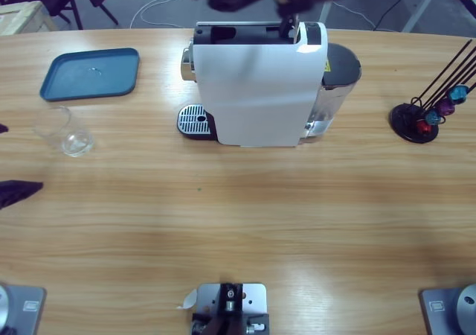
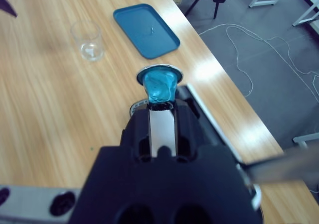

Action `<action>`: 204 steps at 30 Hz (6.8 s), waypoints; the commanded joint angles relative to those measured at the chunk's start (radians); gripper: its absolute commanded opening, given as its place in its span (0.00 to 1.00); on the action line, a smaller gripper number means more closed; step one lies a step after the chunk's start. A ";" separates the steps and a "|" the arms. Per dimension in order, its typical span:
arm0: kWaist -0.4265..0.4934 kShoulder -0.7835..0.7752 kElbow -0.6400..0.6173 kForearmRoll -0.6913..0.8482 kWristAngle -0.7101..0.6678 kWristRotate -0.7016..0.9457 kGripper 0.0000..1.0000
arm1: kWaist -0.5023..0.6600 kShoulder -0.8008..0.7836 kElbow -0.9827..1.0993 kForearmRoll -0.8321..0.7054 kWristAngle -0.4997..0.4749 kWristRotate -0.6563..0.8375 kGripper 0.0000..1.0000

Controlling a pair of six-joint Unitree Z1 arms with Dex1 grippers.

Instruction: Pour coffee

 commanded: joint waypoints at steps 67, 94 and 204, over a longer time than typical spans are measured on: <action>0.036 -0.037 0.103 -0.059 0.001 0.005 1.00 | -0.080 0.195 -0.106 0.079 -0.056 -0.003 0.50; 0.036 -0.035 0.105 -0.059 0.001 0.005 1.00 | -0.080 0.215 -0.064 0.093 -0.031 0.034 0.35; 0.070 0.029 0.032 -0.067 0.108 -0.140 1.00 | 0.009 0.176 0.219 -0.211 -0.112 0.626 1.00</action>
